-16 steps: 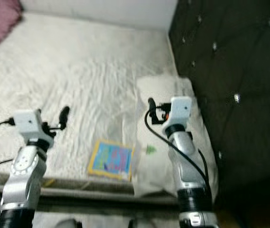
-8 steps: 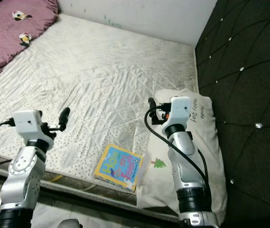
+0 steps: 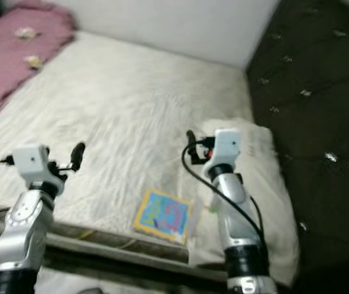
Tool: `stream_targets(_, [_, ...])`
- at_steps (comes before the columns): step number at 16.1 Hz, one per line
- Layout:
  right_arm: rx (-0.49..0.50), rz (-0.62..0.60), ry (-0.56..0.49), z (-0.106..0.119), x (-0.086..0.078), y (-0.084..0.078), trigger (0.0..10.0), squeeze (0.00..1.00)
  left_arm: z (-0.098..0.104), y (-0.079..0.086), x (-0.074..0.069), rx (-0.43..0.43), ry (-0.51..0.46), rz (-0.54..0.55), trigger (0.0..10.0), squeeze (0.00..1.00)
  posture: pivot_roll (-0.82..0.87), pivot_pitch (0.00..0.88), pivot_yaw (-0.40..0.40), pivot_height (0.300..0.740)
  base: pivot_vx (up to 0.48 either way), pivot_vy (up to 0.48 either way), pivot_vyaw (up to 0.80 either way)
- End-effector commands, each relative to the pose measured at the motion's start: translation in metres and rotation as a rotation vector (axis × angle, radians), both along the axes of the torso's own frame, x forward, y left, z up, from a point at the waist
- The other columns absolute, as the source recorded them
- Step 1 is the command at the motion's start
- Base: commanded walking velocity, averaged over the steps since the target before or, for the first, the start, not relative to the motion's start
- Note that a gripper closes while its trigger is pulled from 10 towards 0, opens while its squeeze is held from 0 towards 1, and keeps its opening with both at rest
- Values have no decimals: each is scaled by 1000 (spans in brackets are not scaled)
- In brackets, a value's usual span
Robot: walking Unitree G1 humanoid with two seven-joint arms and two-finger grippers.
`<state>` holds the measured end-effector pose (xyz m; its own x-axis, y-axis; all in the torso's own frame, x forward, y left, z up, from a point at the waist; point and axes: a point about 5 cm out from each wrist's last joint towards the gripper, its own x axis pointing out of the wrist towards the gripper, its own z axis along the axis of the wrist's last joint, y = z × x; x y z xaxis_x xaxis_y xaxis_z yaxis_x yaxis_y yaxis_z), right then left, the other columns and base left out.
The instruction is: Clean up the room
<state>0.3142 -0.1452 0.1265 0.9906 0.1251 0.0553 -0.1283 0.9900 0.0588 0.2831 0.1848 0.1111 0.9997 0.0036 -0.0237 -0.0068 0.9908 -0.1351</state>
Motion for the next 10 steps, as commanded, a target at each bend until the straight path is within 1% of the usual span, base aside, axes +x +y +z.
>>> stream_targets(1, [-9,-47,8,-2,-1,-14,10000,0,-2,-12,1,-8,12,-41,10000,0,7,0,-108,740,0,480,0])
stream_targets(10, [-10,-53,17,-4,-2,-14,10000,0,-1,-14,3,-9,10,-45,10000,0,4,1,-105,740,0,480,0])
